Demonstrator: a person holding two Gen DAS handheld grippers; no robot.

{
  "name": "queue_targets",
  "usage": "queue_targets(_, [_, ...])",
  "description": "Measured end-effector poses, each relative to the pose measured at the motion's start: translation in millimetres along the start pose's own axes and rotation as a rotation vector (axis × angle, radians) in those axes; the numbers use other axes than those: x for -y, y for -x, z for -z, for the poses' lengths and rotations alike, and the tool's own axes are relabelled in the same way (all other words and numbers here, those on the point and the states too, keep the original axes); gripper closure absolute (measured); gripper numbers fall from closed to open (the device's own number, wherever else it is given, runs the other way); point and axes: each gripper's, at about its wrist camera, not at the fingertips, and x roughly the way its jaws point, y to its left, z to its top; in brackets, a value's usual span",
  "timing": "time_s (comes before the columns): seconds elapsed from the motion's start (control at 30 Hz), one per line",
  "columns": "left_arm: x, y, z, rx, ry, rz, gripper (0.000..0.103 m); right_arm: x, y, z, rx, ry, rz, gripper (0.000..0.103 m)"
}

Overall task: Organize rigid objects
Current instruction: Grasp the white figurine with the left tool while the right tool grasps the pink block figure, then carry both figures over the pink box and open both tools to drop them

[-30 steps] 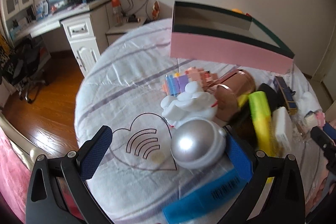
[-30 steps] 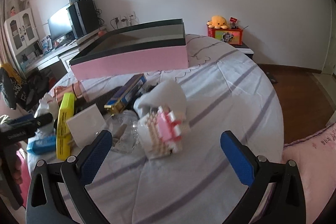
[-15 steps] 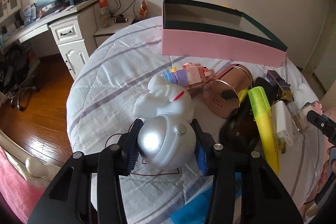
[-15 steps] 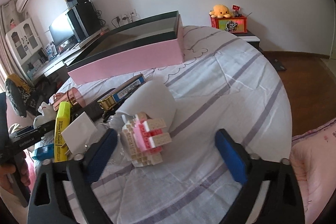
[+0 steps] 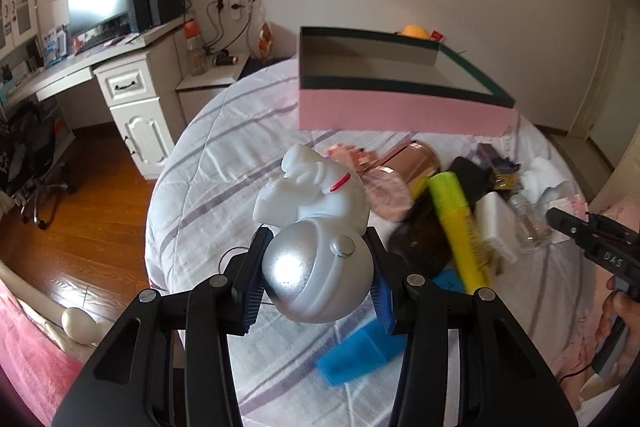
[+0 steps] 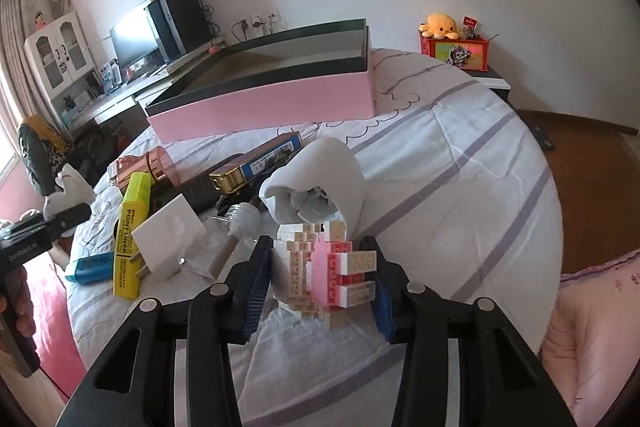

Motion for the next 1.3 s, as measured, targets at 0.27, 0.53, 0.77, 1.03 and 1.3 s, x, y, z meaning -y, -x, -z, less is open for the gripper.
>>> queue_targets(0.27, [20, 16, -21, 0.046, -0.048, 0.056, 0.058, -4, 28, -19, 0.032, 0.061, 0.039, 0.075])
queue_targets(0.53, [39, 6, -29, 0.042, -0.074, 0.103, 0.058, 8, 22, -17, -0.009, 0.049, -0.011, 0.075])
queue_targets(0.77, [42, -4, -30, 0.017, -0.084, 0.095, 0.057, 10, 9, -12, -0.055, 0.045, -0.018, 0.074])
queue_targets(1.03, [44, 2, -48, 0.055, -0.102, 0.101, 0.057, -2, 36, -29, 0.019, 0.102, -0.014, 0.074])
queue_targets(1.3, [49, -4, -106, 0.109, -0.135, 0.132, 0.058, -39, 33, -105, 0.103, 0.213, -0.090, 0.074])
